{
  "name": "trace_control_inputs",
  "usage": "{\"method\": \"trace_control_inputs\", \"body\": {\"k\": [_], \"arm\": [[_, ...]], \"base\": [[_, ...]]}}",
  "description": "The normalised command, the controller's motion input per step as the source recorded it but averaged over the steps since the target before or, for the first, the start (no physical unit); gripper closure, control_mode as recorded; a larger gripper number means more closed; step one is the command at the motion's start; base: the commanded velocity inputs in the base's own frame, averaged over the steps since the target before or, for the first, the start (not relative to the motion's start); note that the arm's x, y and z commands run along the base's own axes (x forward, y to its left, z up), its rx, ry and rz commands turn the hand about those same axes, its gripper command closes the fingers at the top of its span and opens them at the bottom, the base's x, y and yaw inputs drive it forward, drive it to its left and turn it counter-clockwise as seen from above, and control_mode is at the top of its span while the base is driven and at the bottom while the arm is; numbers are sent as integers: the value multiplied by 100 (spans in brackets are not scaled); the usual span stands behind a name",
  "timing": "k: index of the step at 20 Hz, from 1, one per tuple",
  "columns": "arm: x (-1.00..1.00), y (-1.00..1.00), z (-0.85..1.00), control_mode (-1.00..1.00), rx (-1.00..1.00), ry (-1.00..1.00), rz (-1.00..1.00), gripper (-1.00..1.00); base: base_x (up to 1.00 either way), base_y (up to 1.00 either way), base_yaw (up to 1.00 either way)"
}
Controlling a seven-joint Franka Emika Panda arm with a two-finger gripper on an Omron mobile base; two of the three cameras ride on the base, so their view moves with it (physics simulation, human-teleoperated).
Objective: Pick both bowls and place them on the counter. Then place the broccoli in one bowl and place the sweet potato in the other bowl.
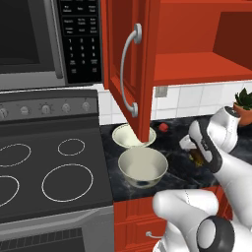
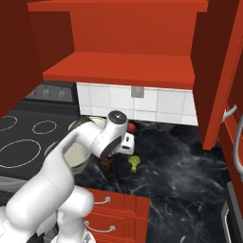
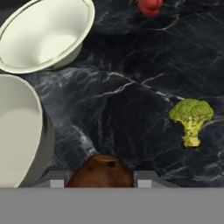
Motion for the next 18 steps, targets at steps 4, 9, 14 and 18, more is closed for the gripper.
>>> {"method": "trace_control_inputs", "body": {"k": [4, 9, 14, 18], "arm": [[4, 2, 36, -100, 5, 0, 0, 100], [12, 11, 30, -100, 4, 1, 0, 100], [22, 19, 20, -100, 5, 1, 0, 100], [33, 27, 14, -100, 6, 0, 1, 100]], "base": [[0, 0, 0], [0, 0, 0], [0, 0, 0], [0, 0, 0]]}}
